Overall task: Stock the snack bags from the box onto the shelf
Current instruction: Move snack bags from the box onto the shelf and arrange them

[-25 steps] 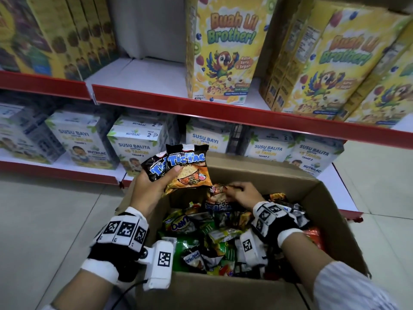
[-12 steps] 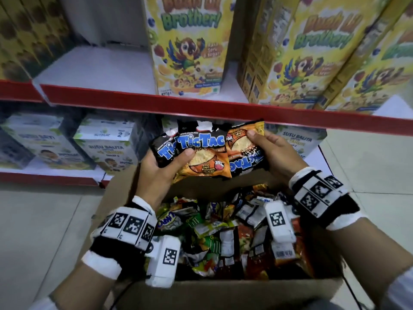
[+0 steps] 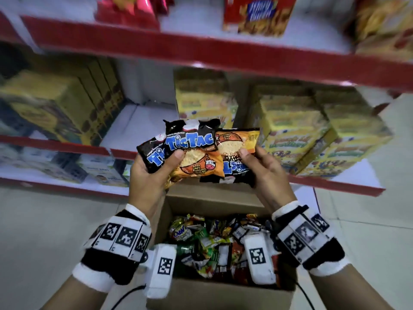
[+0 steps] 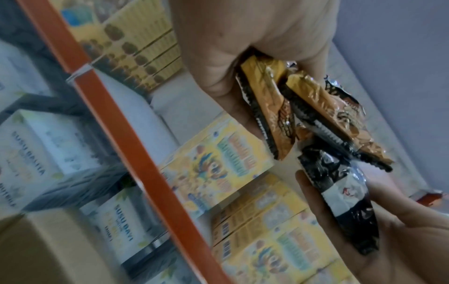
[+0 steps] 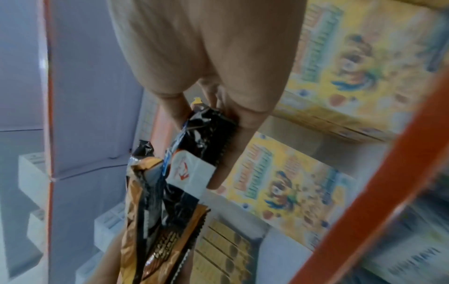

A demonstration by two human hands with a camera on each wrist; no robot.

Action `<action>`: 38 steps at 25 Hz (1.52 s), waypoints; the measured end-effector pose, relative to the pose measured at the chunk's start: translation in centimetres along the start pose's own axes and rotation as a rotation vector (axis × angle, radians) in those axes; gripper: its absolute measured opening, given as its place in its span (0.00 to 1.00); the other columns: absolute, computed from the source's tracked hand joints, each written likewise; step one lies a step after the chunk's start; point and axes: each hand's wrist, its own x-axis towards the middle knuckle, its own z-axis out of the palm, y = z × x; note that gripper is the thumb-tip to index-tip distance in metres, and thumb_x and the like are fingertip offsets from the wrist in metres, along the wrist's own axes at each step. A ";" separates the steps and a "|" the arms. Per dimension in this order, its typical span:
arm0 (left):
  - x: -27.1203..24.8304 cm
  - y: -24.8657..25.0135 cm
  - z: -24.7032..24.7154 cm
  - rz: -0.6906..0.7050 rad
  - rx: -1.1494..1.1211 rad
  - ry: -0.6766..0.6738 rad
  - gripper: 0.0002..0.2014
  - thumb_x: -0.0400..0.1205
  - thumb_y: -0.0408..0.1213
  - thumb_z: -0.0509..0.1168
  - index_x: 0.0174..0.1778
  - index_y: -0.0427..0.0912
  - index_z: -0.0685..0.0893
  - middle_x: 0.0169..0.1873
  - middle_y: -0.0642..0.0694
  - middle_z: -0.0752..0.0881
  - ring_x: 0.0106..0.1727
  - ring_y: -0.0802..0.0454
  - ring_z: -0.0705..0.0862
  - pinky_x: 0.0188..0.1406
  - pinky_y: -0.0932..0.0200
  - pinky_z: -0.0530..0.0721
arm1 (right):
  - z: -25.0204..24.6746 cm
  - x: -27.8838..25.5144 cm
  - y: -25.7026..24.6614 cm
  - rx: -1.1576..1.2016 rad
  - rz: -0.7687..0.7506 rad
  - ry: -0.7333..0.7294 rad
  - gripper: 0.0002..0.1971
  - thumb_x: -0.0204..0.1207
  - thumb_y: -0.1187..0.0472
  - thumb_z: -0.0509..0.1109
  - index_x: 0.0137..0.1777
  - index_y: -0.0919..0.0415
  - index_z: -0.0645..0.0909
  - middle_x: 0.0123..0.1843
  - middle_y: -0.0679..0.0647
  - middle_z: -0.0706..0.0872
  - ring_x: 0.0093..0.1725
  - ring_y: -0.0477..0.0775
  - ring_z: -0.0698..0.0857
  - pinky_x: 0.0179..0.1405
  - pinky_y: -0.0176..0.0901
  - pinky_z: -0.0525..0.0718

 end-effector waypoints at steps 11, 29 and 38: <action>1.1 31.8 14.9 0.189 0.054 -0.068 0.24 0.63 0.51 0.75 0.53 0.47 0.85 0.45 0.51 0.92 0.48 0.52 0.90 0.44 0.60 0.88 | 1.0 -7.7 -36.2 -0.133 -0.308 -0.061 0.09 0.77 0.56 0.67 0.54 0.43 0.83 0.54 0.37 0.89 0.57 0.38 0.85 0.55 0.29 0.81; 14.7 53.8 17.3 0.336 0.071 -0.162 0.19 0.72 0.45 0.76 0.55 0.40 0.86 0.48 0.45 0.91 0.51 0.47 0.90 0.58 0.44 0.86 | 9.1 0.5 -61.3 -0.447 -0.620 0.256 0.02 0.72 0.61 0.74 0.41 0.56 0.84 0.38 0.47 0.90 0.40 0.51 0.89 0.40 0.43 0.86; 22.0 58.6 19.3 0.348 0.152 -0.098 0.12 0.72 0.44 0.77 0.46 0.45 0.85 0.40 0.53 0.89 0.36 0.69 0.87 0.36 0.75 0.83 | 8.2 14.8 -67.9 -1.155 -0.363 0.398 0.15 0.68 0.55 0.77 0.55 0.55 0.84 0.59 0.59 0.86 0.46 0.55 0.80 0.31 0.35 0.76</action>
